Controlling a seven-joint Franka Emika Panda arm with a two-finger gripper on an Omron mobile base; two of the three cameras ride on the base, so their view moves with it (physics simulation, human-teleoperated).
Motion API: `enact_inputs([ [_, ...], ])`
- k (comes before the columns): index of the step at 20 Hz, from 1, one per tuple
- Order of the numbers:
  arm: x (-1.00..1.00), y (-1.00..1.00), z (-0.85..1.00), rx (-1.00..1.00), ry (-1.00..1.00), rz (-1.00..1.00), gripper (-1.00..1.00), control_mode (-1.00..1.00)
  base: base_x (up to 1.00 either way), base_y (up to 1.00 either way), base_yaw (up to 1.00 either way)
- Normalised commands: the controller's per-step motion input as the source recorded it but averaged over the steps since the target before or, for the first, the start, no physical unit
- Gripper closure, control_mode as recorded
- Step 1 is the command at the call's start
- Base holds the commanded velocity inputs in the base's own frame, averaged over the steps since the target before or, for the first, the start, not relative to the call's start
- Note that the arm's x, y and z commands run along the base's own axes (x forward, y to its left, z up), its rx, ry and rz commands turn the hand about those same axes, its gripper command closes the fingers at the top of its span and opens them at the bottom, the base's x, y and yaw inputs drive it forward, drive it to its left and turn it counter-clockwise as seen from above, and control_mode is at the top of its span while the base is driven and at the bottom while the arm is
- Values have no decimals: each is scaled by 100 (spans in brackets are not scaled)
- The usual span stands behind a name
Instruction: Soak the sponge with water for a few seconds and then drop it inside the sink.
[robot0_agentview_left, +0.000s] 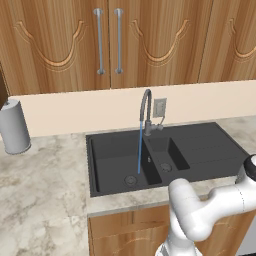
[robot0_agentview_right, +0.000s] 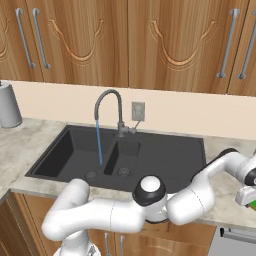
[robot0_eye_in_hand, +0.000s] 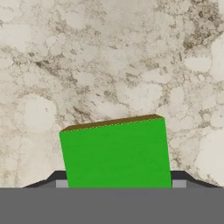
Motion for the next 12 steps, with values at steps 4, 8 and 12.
enact_inputs([
  [4, 0, 0, -1, 2, 2, 0, 100, -100, 0, 0, 0],
  [8, 0, 2, 4, 4, 0, 0, 100, -100, 0, 0, 0],
  [12, 4, 31, 31, 0, -2, -6, 100, -100, 0, 0, 0],
])
